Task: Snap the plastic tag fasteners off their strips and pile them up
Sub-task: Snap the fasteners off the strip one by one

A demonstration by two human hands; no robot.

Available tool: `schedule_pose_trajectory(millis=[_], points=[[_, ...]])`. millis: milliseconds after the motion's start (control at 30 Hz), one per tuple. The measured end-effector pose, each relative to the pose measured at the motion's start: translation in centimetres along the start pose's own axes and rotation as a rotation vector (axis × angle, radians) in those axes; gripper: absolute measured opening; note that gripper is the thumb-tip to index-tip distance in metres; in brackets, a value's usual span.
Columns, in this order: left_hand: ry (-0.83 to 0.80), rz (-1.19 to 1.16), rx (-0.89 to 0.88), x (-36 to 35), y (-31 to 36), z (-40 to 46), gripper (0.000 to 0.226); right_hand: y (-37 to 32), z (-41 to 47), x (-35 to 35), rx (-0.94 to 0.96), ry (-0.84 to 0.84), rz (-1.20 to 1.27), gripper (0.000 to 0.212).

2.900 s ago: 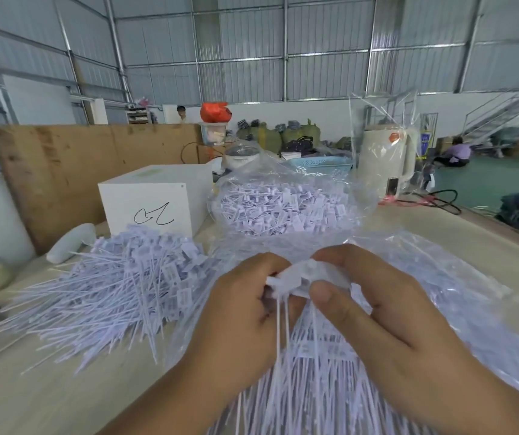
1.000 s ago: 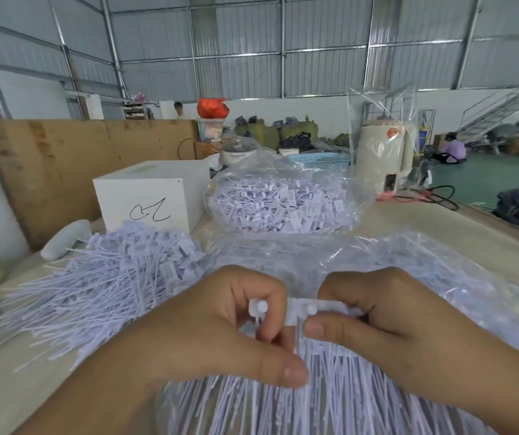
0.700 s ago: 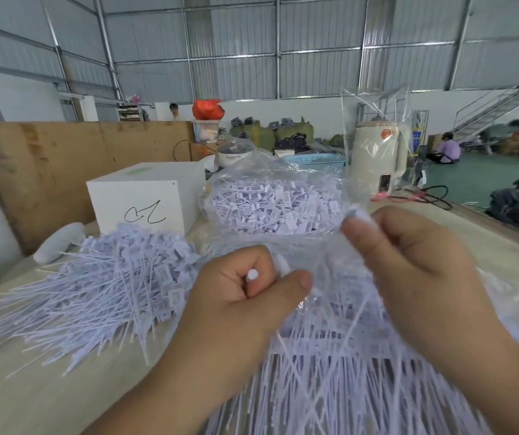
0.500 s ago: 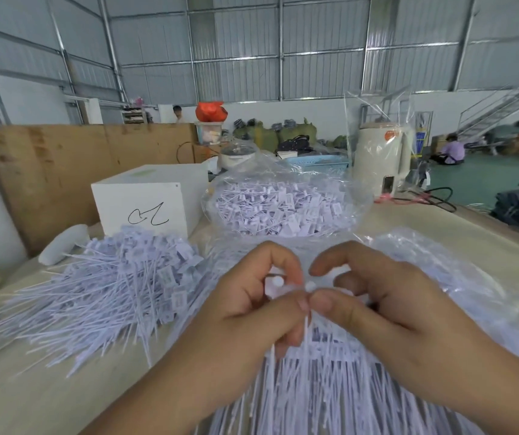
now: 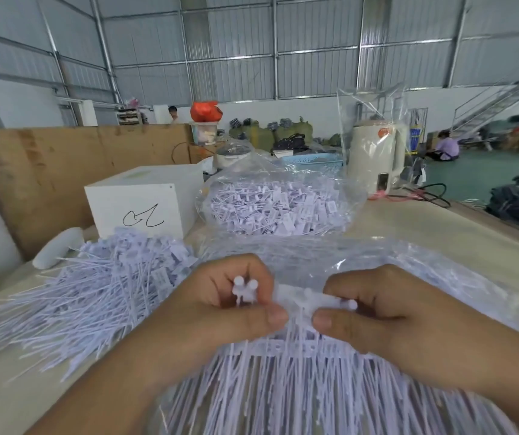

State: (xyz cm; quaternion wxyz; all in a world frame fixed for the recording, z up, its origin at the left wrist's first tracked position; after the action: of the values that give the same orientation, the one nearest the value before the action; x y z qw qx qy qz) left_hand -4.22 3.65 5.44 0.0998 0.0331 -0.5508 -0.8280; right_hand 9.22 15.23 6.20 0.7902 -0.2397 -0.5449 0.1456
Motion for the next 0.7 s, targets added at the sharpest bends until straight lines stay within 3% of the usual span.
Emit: schedule_pose_trajectory(millis=[67,233,300,400,467,533,633,700], points=[[0.002,-0.02,0.023,-0.3,-0.2,0.0,0.029,-0.1,0.2,-0.1,-0.023,0.025,0.003,0.036],[0.374,0.092,-0.111,-0.5,-0.1,0.3,0.037,-0.6,0.4,-0.2,-0.068,0.34,0.053,0.042],[0.469,0.084,-0.136,-1.2,-0.4,0.3,0.038,-0.7,0.4,0.2,-0.102,0.487,0.134,0.041],[0.543,0.038,-0.135,-1.8,-1.2,0.2,0.041,-1.2,0.3,0.4,-0.078,0.553,0.134,0.039],[0.532,0.008,-0.129,-1.6,-1.1,0.1,0.04,-1.2,0.2,0.6,-0.062,0.531,0.184,0.042],[0.412,-0.004,-0.106,-1.5,-0.9,0.2,0.036,-0.8,0.1,0.5,-0.071,0.403,0.29,0.045],[0.177,-0.01,-0.06,-1.6,-0.5,0.1,0.032,-0.9,0.2,0.1,-0.039,0.174,0.36,0.028],[0.154,-0.019,-0.068,-1.7,-0.3,0.1,0.032,-1.0,0.2,0.0,-0.04,0.157,0.337,0.031]])
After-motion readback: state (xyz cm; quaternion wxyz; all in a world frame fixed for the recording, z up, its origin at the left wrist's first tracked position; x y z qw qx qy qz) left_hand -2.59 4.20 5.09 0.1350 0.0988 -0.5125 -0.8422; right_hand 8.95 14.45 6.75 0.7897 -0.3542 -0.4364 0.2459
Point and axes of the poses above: each hand's wrist, its own z-axis towards the middle knuckle, its own x-axis out of the back of the hand, y = z × x, the point moved 5 cm from there along z, towards the middle knuckle, and after that the axes turned 8 degrees about -z, right-handed, at the moved point
